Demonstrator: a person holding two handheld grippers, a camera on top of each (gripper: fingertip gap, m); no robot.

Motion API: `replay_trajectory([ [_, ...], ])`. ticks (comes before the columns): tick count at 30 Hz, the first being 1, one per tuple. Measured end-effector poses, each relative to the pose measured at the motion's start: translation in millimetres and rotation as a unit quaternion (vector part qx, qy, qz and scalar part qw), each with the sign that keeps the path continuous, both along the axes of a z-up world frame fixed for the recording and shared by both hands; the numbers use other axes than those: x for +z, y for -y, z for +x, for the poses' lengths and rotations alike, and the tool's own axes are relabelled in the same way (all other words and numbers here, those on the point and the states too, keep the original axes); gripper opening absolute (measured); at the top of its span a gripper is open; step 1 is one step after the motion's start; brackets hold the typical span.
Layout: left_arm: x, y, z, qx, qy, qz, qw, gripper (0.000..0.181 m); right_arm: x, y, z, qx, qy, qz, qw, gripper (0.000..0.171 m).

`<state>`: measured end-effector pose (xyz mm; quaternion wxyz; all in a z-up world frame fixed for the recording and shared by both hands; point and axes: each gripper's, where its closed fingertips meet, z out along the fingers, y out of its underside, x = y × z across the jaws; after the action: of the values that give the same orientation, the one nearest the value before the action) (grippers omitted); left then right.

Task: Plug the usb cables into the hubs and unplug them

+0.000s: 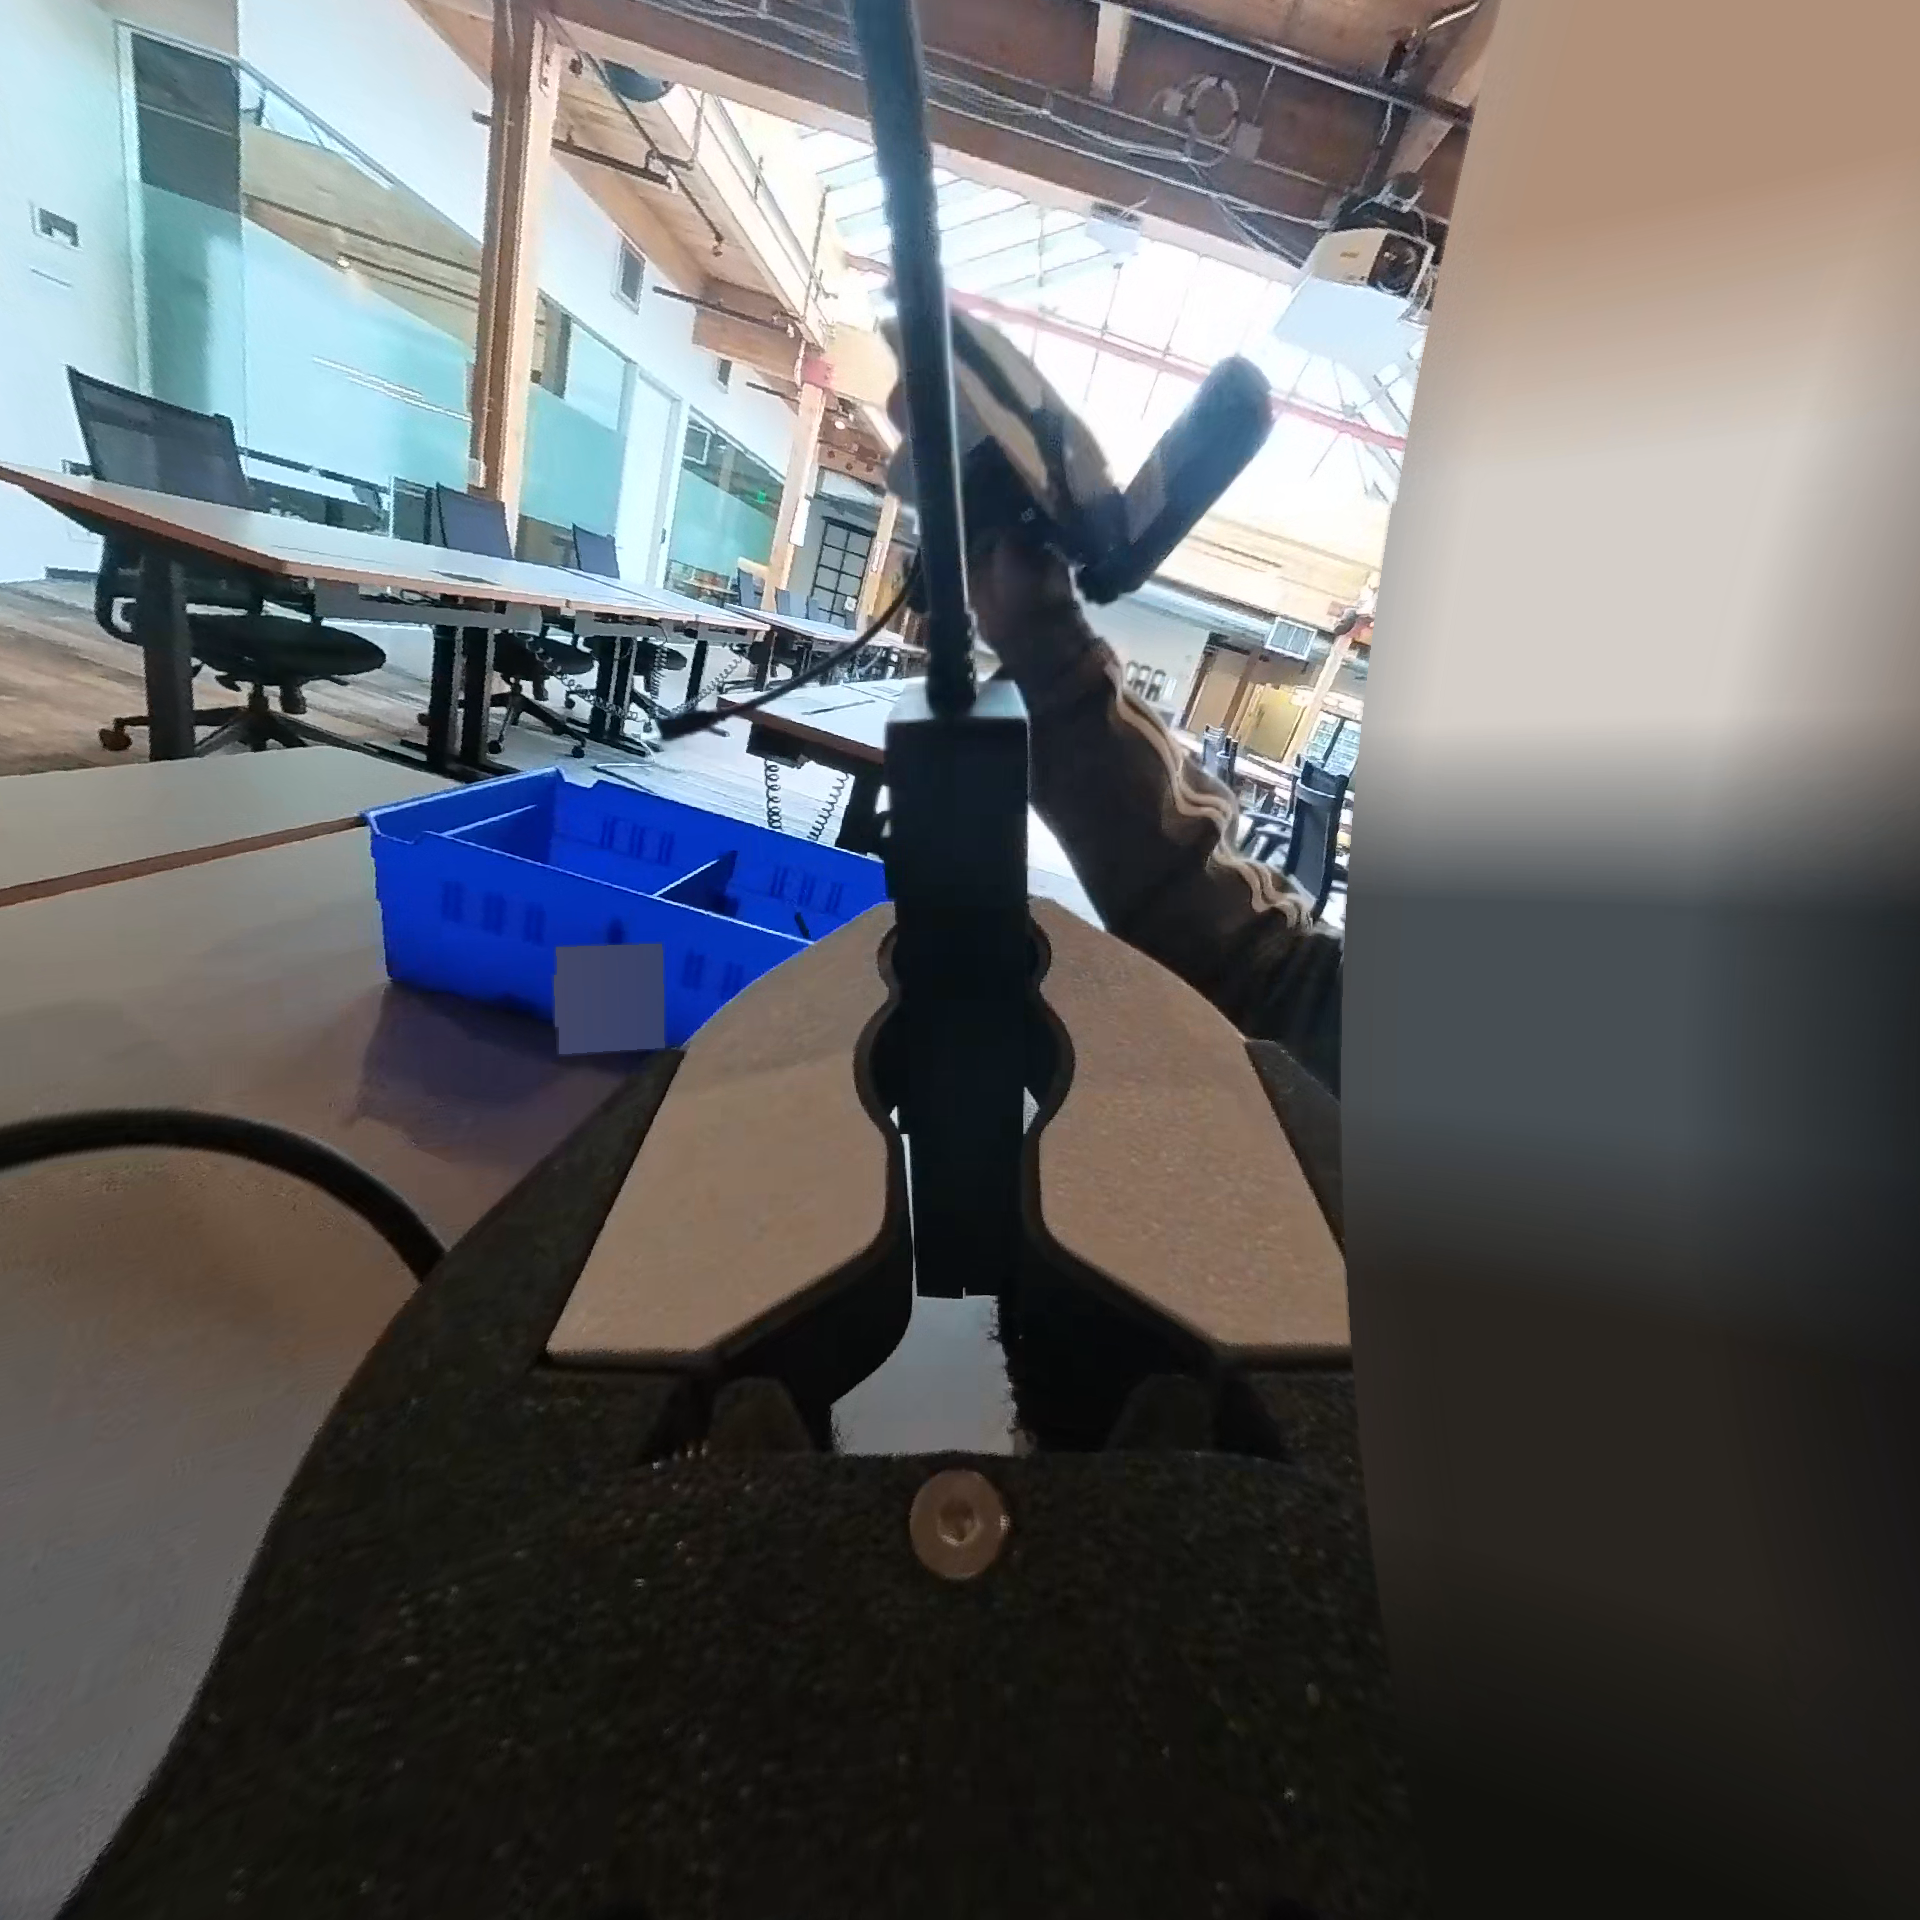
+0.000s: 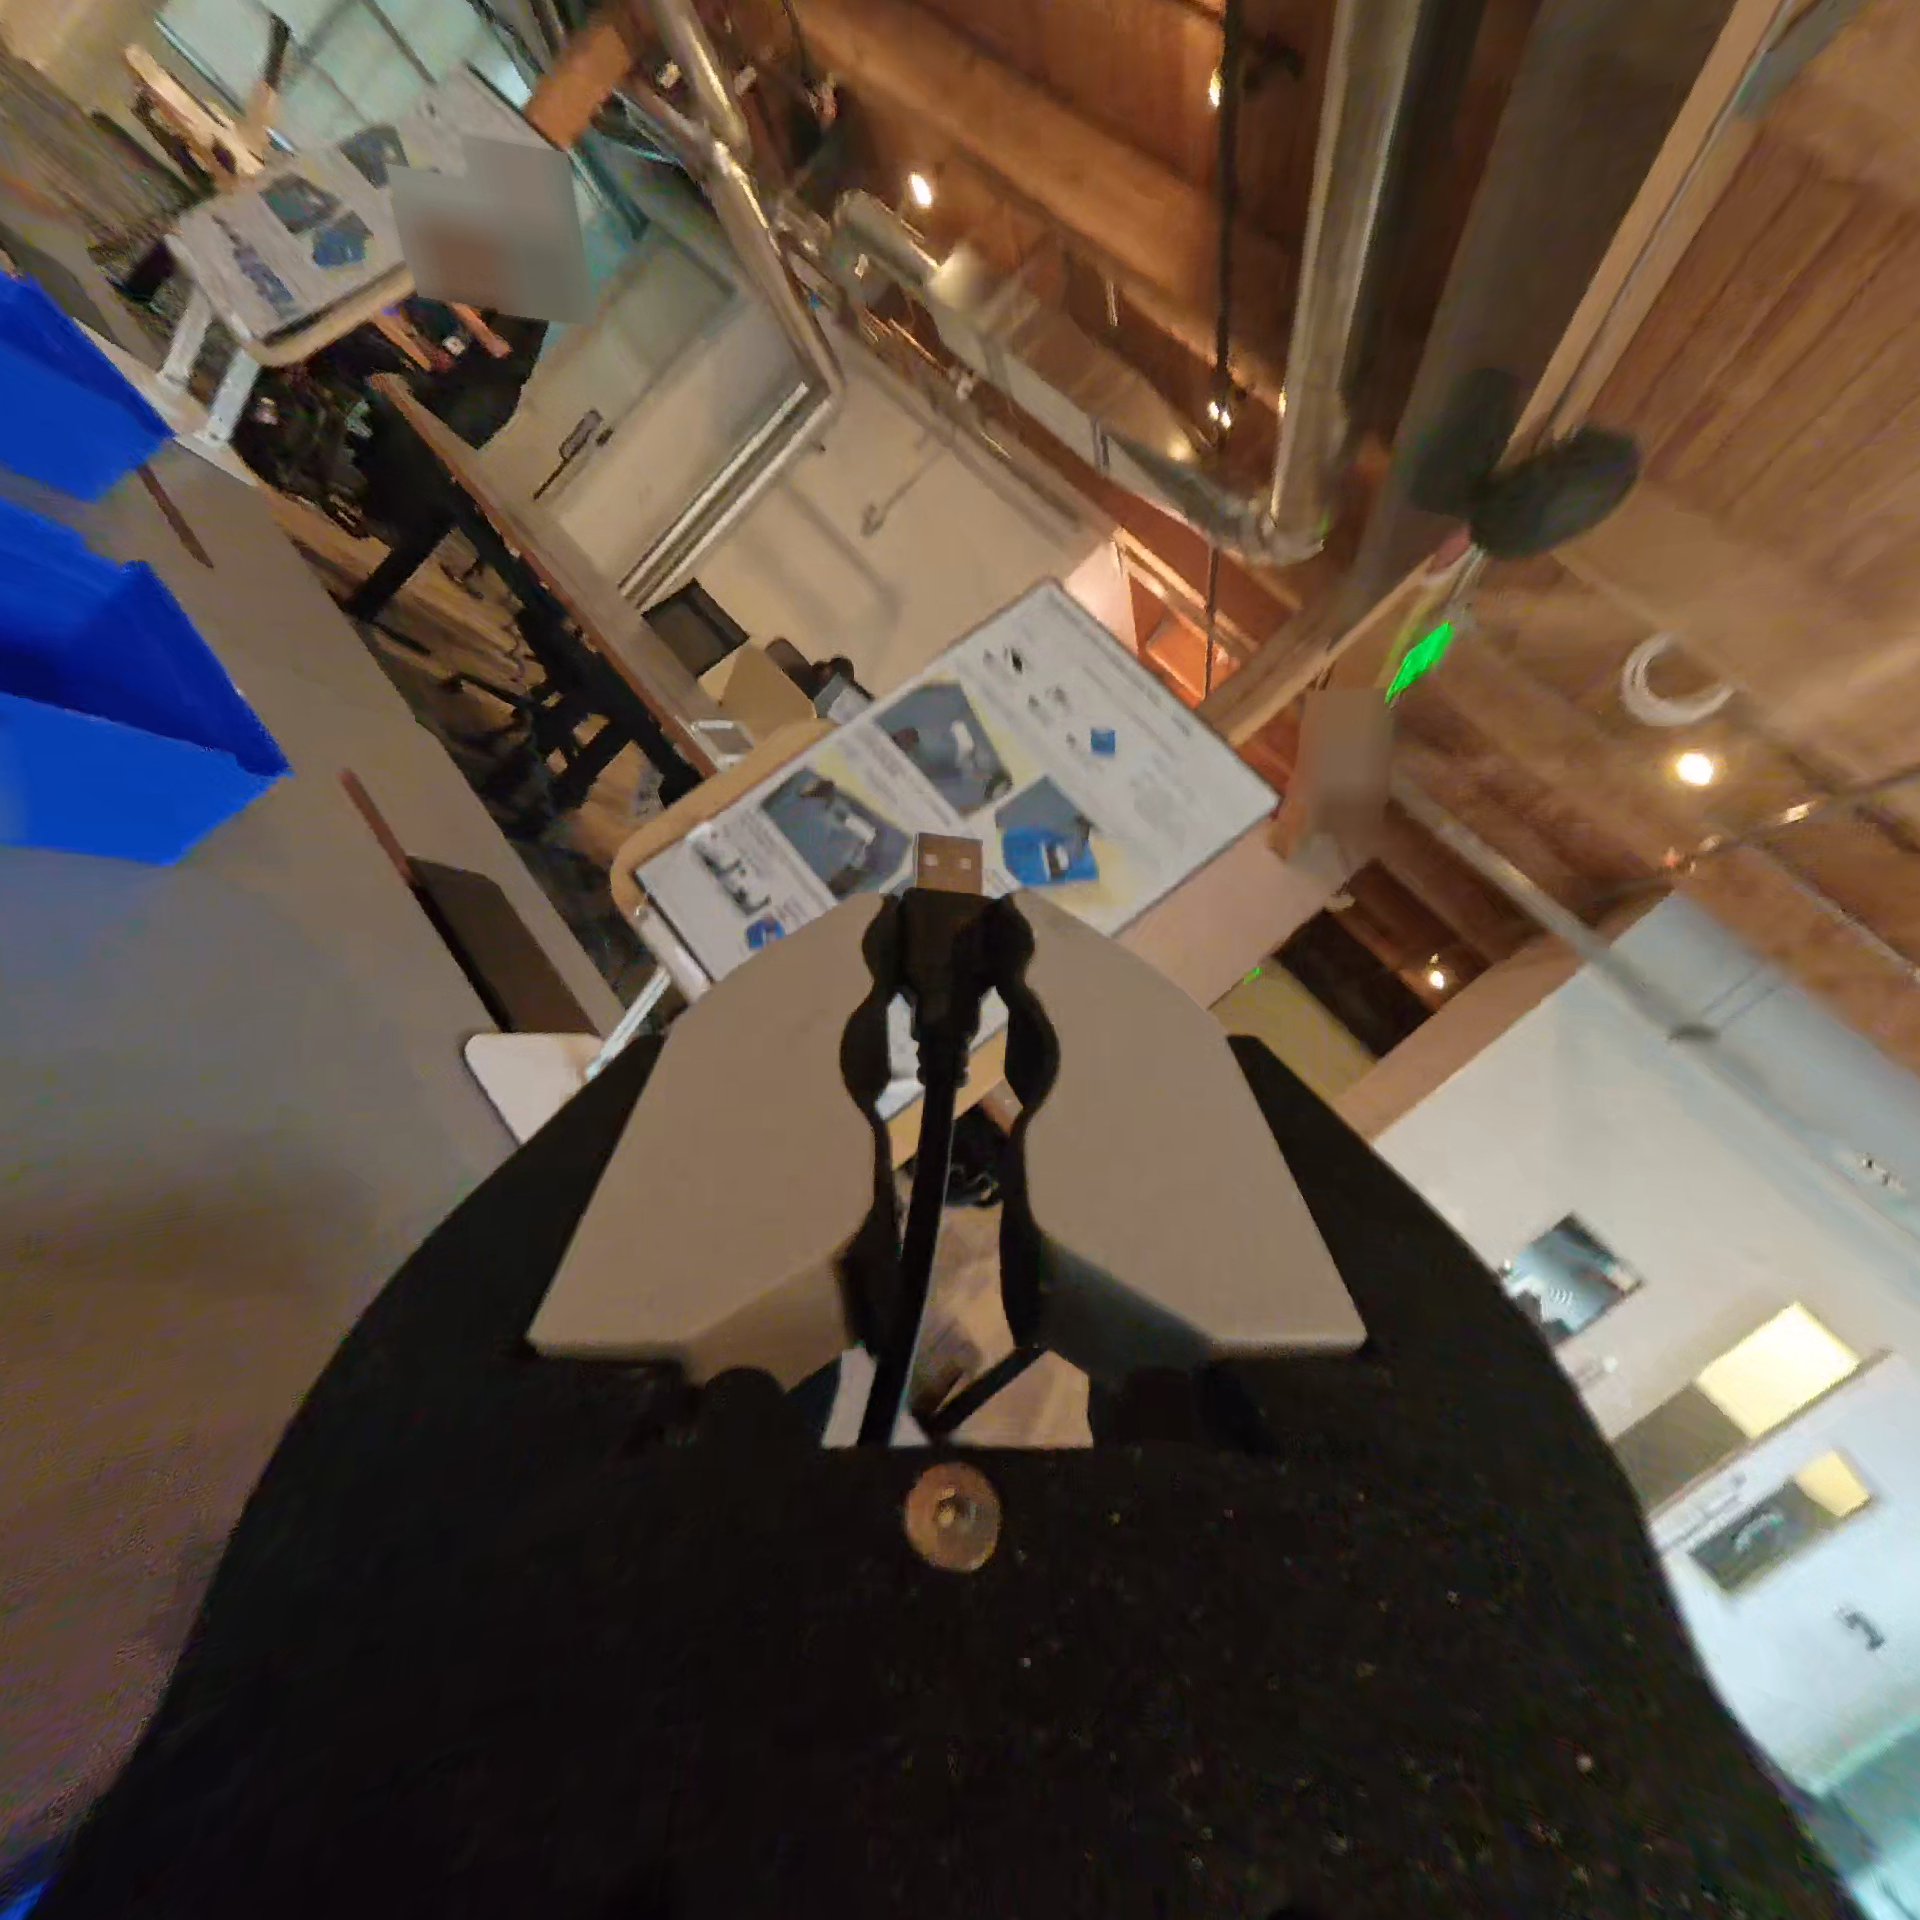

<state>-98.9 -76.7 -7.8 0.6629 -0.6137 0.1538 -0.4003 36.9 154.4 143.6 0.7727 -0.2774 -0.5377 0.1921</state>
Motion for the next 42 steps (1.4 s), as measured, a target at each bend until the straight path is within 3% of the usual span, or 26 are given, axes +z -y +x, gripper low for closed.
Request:
replay_trajectory([
  [6,-2,0,2,-0.006,-0.011,0.004,1.0,0.018,-111,-52,20,-0.034,0.016,-0.129,0.991,0.016],
  [11,-7,-5,1,0.004,-0.027,0.0,1.0,0.018,-168,-63,29,-0.001,-0.021,-0.245,0.969,0.017],
  [13,-7,-4,1,0.002,-0.027,0.002,1.0,0.018,-206,-67,26,-0.008,0.038,-0.311,0.95,0.017],
  [17,-9,-5,-1,0.004,-0.026,0.0,1.0,0.018,-281,-67,38,-0.067,0.176,-0.465,0.865,0.017],
  [20,-8,-4,-2,0.007,-0.024,0.003,1.0,0.018,-301,-66,43,-0.099,0.223,-0.456,0.856,0.021],
  [21,-7,-3,-3,0.008,-0.025,0.004,1.0,0.018,-303,-63,42,-0.097,0.237,-0.453,0.854,0.033],
  [22,-6,-3,-3,0.012,-0.026,0.006,1.0,0.018,-304,-59,41,-0.091,0.249,-0.452,0.852,0.047],
  [25,-2,0,-5,0.017,-0.027,0.012,0.999,0.018,-294,-54,39,-0.093,0.236,-0.447,0.858,0.058],
  [31,-8,-4,-9,0.026,-0.03,0.0,0.999,0.018,-222,-62,52,-0.114,0.073,-0.381,0.914,0.053],
  [35,-13,-8,-10,0.027,-0.031,-0.009,0.999,0.018,-166,-33,56,-0.016,-0.047,-0.357,0.933,0.055],
  [39,-20,-12,-11,0.044,-0.053,-0.021,0.997,0.018,-128,8,53,0.073,-0.124,-0.322,0.936,0.018],
  [42,-20,-13,-13,0.051,-0.055,-0.02,0.997,0.018,-115,50,31,0.172,-0.129,-0.34,0.916,0.027],
])
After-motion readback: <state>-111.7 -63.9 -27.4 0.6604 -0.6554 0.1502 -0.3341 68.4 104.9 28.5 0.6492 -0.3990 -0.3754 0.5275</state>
